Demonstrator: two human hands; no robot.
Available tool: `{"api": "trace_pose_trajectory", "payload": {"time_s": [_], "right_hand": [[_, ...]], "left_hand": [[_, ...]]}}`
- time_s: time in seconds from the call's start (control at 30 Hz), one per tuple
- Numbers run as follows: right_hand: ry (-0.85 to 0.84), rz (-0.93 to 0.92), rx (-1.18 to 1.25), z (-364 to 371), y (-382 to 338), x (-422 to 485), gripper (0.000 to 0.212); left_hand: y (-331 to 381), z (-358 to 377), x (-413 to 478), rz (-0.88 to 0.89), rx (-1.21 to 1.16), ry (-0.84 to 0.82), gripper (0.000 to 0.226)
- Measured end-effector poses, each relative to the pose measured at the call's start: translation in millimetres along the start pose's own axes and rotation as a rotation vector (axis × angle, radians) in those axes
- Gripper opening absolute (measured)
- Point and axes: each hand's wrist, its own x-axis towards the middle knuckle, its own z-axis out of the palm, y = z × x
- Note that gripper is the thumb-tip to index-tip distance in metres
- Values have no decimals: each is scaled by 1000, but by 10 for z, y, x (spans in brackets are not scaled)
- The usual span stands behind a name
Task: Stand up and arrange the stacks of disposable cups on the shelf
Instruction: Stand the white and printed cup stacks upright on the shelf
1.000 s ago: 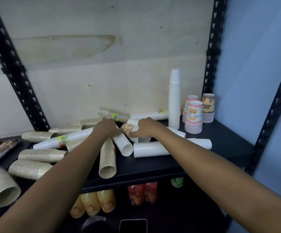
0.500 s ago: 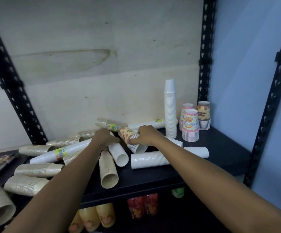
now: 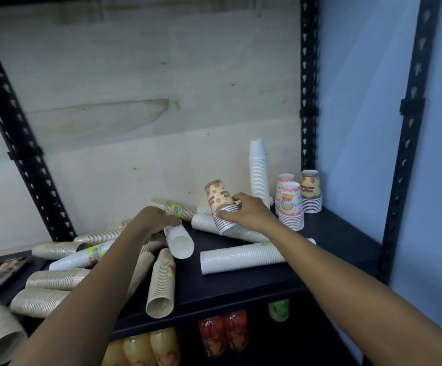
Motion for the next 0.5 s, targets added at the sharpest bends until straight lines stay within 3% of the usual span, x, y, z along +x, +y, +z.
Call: {"api": "trace_pose_trajectory", "payload": {"time_s": [0.07,0.17,0.33,0.4,0.5], "right_hand": [[33,-7,35,-71,33,-52,66],[53,-26,64,-198,97,-131,65],[132,-77,120,-339,192,-233,67],[189,-105,171,-384,244,-277,65],[293,-138,215,-483,330,-342,65]], "left_hand": [[2,-59,-69,-13,-62,-14,37],[-37,-139,-75,45,-89,13,80],[76,-117,37,213,-92,183,103],[147,-50,53,296,-74,237,101],[218,107,55,414,17,312,76]]}}
